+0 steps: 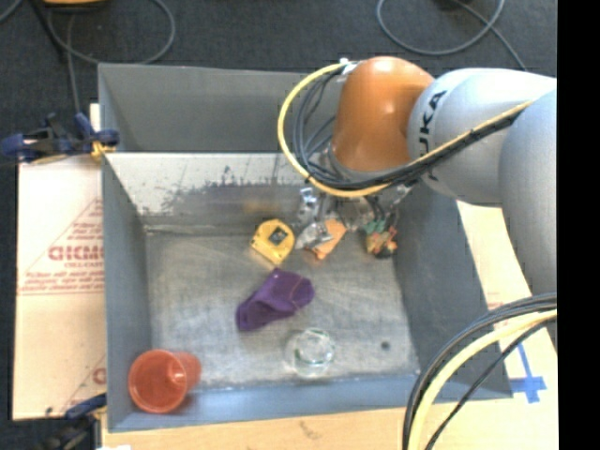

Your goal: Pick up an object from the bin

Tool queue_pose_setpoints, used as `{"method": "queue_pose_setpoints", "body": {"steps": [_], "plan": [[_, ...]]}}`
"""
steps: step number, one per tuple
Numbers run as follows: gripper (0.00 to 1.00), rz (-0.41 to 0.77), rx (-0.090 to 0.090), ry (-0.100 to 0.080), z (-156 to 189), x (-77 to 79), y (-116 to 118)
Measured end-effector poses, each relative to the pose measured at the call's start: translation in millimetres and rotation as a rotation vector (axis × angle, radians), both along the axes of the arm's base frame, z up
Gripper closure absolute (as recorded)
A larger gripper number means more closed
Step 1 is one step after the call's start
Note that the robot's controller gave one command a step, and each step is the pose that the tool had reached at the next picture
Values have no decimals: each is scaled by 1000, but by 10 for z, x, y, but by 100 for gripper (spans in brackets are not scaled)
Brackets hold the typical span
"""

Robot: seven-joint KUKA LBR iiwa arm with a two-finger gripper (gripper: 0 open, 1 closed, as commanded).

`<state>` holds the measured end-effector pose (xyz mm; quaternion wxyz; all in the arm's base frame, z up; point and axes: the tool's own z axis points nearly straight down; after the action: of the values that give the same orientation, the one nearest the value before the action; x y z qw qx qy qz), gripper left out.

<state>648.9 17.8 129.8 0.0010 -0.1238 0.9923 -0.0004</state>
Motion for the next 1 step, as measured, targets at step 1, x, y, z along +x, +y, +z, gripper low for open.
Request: {"method": "queue_pose_setpoints", "body": {"steps": [1], "plan": [[0,-35,1,-3,592,69,-211]]}}
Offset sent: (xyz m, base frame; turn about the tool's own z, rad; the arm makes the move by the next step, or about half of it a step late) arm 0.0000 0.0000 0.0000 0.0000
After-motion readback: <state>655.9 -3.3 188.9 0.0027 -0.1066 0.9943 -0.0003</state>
